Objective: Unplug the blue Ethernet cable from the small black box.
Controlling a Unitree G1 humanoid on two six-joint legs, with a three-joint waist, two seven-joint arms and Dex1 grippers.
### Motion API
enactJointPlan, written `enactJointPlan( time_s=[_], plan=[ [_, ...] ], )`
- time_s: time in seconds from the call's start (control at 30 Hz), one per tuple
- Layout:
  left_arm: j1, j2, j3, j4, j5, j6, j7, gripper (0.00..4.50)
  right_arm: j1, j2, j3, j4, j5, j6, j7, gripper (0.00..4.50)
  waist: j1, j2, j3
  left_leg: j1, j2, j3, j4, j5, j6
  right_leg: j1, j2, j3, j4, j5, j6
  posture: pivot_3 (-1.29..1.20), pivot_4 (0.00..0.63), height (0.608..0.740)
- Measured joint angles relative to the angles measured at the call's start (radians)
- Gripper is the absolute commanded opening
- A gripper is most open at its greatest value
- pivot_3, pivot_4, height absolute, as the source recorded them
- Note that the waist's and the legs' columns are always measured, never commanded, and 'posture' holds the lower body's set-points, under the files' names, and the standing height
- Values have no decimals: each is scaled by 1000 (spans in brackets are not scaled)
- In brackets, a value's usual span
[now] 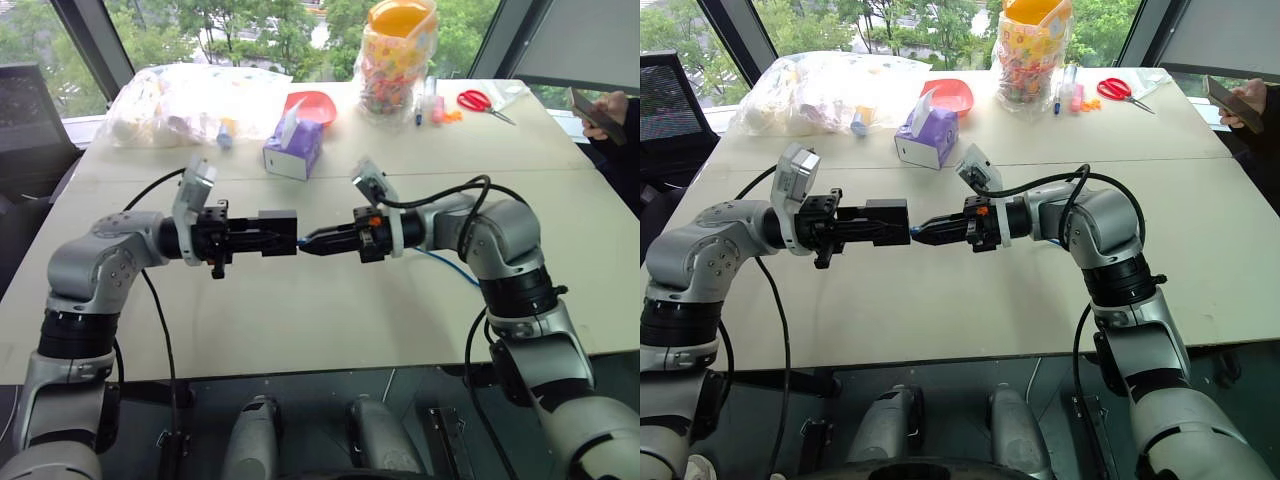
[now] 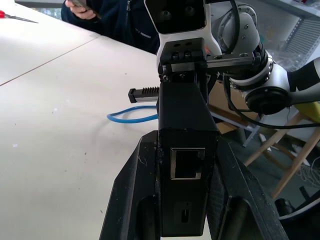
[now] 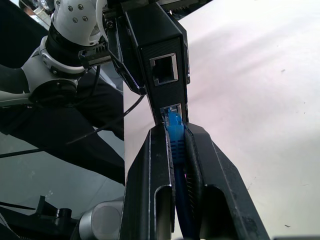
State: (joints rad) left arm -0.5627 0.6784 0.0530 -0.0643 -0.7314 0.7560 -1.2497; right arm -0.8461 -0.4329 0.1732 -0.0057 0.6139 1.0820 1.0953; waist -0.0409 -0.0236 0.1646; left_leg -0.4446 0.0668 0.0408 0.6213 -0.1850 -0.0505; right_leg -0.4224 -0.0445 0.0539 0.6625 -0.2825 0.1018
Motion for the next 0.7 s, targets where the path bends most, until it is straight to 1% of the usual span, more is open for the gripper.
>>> enactJointPlan(
  time_s=[0.23,0.37,0.5,0.6,0.67,0.7],
  plan=[
    [12,29,5,-16,2,3,18,527,-4,-3,25,64,-10,-67,21,49,0,0,0,0,0,0,0,0,0,0,0,0,0,0,0,0,150,735],
    [28,54,37,-23,-25,19,14,527,-28,-58,12,218,-82,-145,9,49,3,-1,1,0,0,0,0,0,0,0,0,0,0,0,0,0,150,735],
    [54,72,64,-38,-44,24,23,527,-31,-63,4,339,-142,-255,3,49,-1,-1,1,0,0,1,-1,0,0,-1,0,0,0,0,0,0,150,735],
    [75,68,63,-53,-40,13,36,527,-64,-25,-5,473,-236,-423,-91,49,-5,0,1,0,0,1,-1,0,0,-2,0,1,0,1,3,0,150,735],
    [84,33,52,-55,-9,-29,66,527,-111,8,-15,592,-306,-538,-185,49,-4,0,2,0,0,1,-1,0,0,-2,0,1,0,1,3,0,150,735],
    [86,12,39,-54,22,-65,85,527,-133,22,-20,642,-332,-575,-225,424,-3,0,2,0,0,2,-1,0,0,-2,0,1,0,1,3,0,150,735]
  ],
)
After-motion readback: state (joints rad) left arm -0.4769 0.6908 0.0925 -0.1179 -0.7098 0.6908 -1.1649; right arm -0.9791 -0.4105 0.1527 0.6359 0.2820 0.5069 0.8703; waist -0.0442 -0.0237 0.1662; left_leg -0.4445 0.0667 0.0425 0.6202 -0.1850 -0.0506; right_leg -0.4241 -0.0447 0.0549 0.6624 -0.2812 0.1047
